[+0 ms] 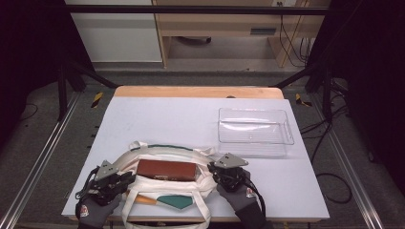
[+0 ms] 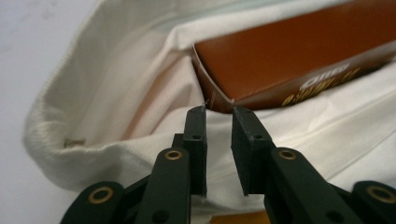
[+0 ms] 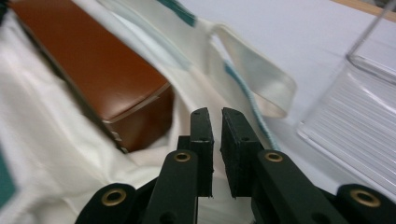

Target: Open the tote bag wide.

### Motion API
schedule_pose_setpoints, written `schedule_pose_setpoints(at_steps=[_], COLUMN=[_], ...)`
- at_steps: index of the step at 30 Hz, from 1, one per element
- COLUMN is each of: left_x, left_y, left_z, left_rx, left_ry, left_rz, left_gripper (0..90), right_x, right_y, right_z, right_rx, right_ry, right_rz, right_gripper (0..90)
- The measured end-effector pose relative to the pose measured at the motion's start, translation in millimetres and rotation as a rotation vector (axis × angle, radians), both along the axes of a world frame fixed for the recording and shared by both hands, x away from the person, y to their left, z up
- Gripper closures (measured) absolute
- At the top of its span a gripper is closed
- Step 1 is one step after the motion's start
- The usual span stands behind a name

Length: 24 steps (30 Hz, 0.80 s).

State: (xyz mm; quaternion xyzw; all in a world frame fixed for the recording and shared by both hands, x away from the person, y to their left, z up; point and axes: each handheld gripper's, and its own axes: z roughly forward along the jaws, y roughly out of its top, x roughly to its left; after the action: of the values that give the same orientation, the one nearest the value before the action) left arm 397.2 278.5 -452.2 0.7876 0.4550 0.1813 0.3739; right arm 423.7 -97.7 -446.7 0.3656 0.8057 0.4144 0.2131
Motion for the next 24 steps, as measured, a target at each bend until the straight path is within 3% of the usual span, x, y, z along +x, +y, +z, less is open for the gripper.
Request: schedule_pose_setpoints(at_steps=[5,8,12,17,20,24], left_x=[0.4,0.6,0.4,1.2,-0.1,-2.1], left_y=[-2.4,-2.7,-3.0,-0.3,-0.3,1.0], left_z=[-3.3,-4.3,-4.6,-1.6,5.2,18.1], left_rx=[0.025,0.032,0.033,-0.011,-0.038,-0.079], left_ry=[0.013,0.015,0.013,0.014,-0.024,-0.087], left_rz=[-0.005,-0.009,-0.009,-0.011,-0.017,-0.015], left_gripper=[76.9,76.9,77.0,75.3,71.1,66.2], right_x=[8.9,10.5,13.6,12.9,9.9,3.6], right_y=[-8.9,-7.1,-10.9,-10.7,-10.4,-9.6], right_z=[-13.8,-17.8,-25.8,-24.1,-15.5,0.8], right_rx=[0.008,-0.012,0.032,0.030,0.042,0.109], right_ry=[0.044,0.039,0.054,0.050,0.039,-0.005], right_rz=[-0.026,-0.032,-0.037,-0.033,0.004,0.053], right_gripper=[83.6,83.2,83.4,79.9,72.8,64.7])
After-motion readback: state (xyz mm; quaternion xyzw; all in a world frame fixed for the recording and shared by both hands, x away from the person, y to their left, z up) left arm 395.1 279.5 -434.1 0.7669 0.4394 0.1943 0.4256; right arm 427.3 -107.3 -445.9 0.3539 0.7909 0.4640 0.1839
